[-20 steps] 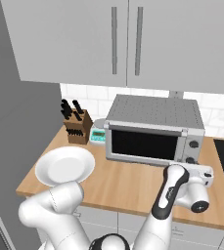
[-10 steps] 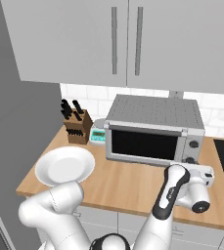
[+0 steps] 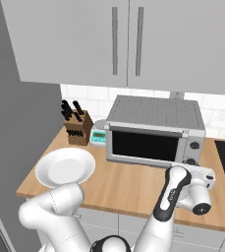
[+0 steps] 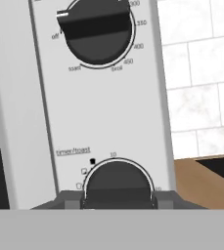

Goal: Pick up the kebab skewer and baguette bread, and place them inside the toaster oven. Close the toaster oven door and start by setting the timer.

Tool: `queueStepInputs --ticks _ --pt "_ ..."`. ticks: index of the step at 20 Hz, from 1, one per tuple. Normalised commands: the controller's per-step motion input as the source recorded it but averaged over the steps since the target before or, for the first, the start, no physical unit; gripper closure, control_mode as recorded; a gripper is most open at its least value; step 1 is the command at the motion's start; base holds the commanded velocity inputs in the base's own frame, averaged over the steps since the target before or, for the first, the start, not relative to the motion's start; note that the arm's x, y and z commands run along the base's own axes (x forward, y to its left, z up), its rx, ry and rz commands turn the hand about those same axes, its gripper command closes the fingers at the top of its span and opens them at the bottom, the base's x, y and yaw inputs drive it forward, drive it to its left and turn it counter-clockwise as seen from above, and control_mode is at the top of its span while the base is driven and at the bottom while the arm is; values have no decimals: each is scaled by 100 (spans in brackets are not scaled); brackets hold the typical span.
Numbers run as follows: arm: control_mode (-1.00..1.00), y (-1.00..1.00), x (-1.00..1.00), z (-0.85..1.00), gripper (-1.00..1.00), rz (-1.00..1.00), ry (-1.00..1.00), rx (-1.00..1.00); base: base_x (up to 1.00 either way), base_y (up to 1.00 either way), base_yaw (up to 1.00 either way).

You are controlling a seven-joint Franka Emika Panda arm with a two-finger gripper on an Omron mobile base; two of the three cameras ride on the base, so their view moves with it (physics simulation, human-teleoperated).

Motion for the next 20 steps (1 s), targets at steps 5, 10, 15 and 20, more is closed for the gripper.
queueStepInputs --ticks 5,10,15,20 --pt "-100 0 0 0 100 -8 0 14 0 0 0" --pt "-100 1 0 -10 100 -10 0 11 0 0 0" --pt "-100 0 0 -3 100 -11 0 14 0 0 0" --pt "-100 0 0 0 100 -12 0 16 0 0 0"
